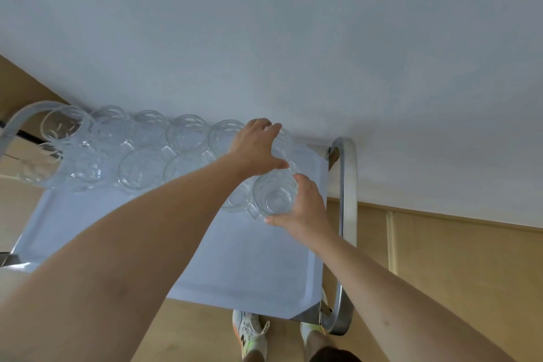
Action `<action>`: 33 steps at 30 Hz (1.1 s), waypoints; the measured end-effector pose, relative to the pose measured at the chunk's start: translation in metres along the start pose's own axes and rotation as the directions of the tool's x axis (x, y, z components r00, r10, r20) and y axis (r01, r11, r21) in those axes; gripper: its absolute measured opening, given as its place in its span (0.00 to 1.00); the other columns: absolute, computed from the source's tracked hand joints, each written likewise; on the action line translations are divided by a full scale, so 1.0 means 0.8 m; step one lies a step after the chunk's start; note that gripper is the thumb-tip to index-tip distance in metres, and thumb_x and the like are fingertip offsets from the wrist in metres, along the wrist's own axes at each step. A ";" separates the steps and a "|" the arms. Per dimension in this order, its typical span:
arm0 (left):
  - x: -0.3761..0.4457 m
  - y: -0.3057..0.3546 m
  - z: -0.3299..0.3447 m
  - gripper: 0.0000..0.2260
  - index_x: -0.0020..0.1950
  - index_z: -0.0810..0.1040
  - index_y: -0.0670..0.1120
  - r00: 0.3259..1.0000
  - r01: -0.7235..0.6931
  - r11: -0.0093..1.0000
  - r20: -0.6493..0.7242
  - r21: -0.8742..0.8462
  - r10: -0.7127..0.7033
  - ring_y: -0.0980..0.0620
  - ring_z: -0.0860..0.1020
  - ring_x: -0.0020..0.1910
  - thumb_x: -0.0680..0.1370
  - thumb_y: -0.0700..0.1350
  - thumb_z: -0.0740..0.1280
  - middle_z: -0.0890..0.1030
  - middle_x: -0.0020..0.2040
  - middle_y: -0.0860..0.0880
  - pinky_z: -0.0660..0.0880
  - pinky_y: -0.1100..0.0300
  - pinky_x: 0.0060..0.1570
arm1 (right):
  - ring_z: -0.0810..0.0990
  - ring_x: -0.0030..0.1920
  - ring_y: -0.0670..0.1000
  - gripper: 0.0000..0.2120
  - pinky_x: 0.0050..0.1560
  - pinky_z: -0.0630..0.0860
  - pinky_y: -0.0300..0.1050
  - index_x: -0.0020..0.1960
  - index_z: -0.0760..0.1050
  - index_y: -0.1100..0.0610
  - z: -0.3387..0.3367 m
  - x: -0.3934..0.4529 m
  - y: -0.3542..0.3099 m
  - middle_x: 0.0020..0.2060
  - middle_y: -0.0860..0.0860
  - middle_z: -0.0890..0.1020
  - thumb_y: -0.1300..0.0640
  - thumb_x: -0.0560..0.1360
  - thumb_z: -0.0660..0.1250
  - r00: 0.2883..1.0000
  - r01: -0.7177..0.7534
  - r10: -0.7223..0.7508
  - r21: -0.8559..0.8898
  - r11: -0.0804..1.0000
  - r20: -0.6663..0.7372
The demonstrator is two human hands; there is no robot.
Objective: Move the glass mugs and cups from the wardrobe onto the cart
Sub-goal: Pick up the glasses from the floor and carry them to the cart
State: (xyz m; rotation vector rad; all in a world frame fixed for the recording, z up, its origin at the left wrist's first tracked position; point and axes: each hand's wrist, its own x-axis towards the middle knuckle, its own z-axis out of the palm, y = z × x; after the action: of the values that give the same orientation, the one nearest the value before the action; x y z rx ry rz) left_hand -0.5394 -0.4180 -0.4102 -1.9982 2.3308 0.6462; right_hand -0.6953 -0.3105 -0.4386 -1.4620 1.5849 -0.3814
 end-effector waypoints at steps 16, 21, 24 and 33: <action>-0.056 -0.038 -0.035 0.28 0.80 0.63 0.53 0.999 -0.049 0.991 0.026 0.124 0.047 0.43 0.52 0.82 0.81 0.52 0.65 0.59 0.82 0.47 0.53 0.48 0.79 | 0.68 0.73 0.55 0.58 0.68 0.69 0.48 0.81 0.53 0.53 -0.016 -0.006 -0.023 0.75 0.52 0.68 0.45 0.62 0.84 0.999 0.022 -0.014 -0.179 0.984 0.046; -0.067 -0.023 -0.064 0.29 0.80 0.63 0.54 0.995 -0.100 0.992 -0.007 0.077 0.101 0.43 0.55 0.81 0.80 0.55 0.66 0.61 0.81 0.48 0.58 0.44 0.77 | 0.61 0.77 0.55 0.59 0.72 0.64 0.50 0.82 0.49 0.51 -0.029 -0.034 -0.053 0.79 0.50 0.60 0.44 0.64 0.82 0.999 0.019 -0.028 -0.247 0.969 -0.036; -0.076 -0.002 -0.083 0.29 0.80 0.62 0.54 0.986 -0.161 0.985 -0.020 0.059 0.163 0.44 0.55 0.80 0.80 0.55 0.66 0.62 0.81 0.48 0.60 0.43 0.77 | 0.63 0.77 0.53 0.55 0.73 0.63 0.48 0.81 0.53 0.52 -0.052 -0.055 -0.075 0.78 0.50 0.63 0.44 0.64 0.82 0.985 0.021 -0.064 -0.261 0.965 -0.157; -0.108 0.146 -0.138 0.30 0.81 0.62 0.50 0.837 -0.535 0.834 -0.053 0.136 0.545 0.42 0.57 0.79 0.81 0.56 0.65 0.63 0.80 0.44 0.60 0.46 0.76 | 0.61 0.77 0.55 0.46 0.75 0.59 0.50 0.80 0.59 0.51 -0.142 -0.181 -0.084 0.79 0.50 0.62 0.42 0.69 0.78 0.845 -0.149 -0.010 -0.254 0.956 -0.535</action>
State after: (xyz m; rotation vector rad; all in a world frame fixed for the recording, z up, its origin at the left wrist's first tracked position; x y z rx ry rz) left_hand -0.6050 -0.3585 -0.2512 -1.3286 2.9339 0.4101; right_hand -0.7591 -0.2355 -0.2695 -1.5945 2.2112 -0.5694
